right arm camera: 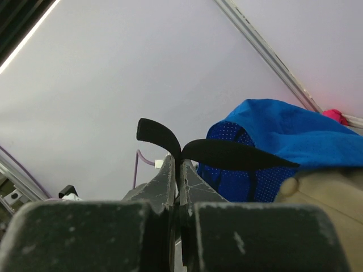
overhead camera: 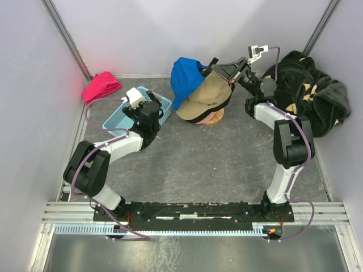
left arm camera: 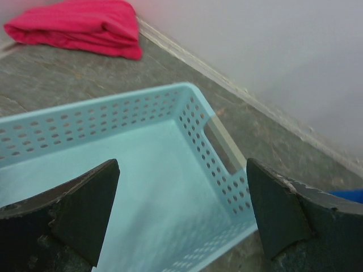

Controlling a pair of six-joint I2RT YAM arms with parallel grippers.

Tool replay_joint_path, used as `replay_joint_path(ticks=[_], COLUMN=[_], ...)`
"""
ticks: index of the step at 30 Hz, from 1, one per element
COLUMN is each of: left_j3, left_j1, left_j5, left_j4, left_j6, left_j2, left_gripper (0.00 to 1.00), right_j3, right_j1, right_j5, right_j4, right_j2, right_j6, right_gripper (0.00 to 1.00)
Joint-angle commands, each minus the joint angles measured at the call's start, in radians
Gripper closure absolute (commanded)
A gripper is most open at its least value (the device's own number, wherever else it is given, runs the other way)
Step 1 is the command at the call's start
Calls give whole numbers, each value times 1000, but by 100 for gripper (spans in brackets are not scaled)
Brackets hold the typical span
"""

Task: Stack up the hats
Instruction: Stack the hat on the hat.

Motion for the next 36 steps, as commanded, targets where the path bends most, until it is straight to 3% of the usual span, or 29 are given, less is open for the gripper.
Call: replay_joint_path(ticks=[1,7,19,36], left_j3=[-100,-192,-301,-175], left_j1=[-20,-47,-183,-226], left_j5=[132,232,303,155], left_j4=[340,534,903,996], left_j6=[103,163,493,656], left_j2=[-61,-39,88,194], left_gripper=[1,1,1,1], right_j3=[-33,-62,-74,-126], right_j1=[-24,-52,-117,-185], right_j5=[-21,-25,-35,-75], right_j4=[103,102,103,102], right_j2=[-78,-100,-101,-76], right_j6=[-3,-3,21,45], right_gripper=[98,98,98,98])
